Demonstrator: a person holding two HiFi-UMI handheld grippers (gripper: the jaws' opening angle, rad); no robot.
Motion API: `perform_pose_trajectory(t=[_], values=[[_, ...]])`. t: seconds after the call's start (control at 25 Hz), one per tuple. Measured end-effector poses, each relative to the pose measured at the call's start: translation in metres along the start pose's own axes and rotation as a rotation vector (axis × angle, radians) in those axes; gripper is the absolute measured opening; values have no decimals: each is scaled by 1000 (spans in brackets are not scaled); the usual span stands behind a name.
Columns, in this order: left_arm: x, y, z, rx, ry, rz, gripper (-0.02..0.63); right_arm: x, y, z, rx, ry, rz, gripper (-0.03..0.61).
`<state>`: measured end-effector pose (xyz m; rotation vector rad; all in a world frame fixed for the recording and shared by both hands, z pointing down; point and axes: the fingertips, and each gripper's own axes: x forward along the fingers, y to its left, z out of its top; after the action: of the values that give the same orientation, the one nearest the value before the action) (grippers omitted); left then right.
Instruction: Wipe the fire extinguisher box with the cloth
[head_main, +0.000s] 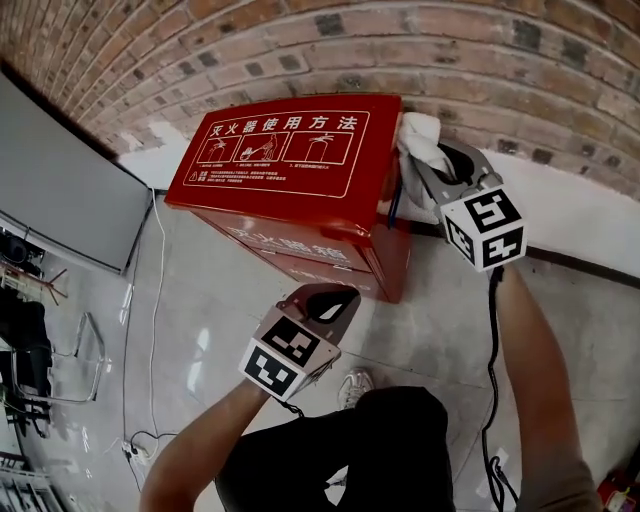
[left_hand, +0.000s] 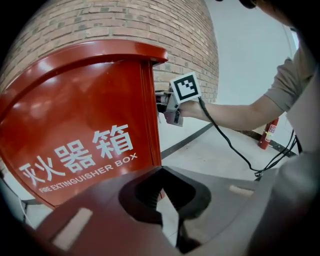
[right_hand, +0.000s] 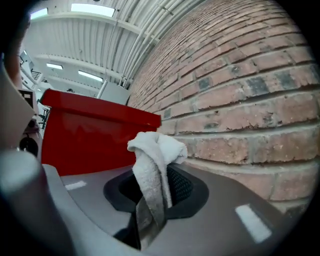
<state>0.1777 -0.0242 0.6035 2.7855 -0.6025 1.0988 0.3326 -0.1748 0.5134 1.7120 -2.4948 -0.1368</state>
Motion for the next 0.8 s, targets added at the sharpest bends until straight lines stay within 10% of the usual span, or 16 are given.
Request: perform_pose_trajectory(t=[0.44, 0.8], values=[[11, 8, -26, -44, 28, 1, 0, 17, 14, -87, 60, 68, -35, 115], [19, -11, -36, -63, 54, -38, 0, -38, 72, -85, 109, 14, 97, 112]])
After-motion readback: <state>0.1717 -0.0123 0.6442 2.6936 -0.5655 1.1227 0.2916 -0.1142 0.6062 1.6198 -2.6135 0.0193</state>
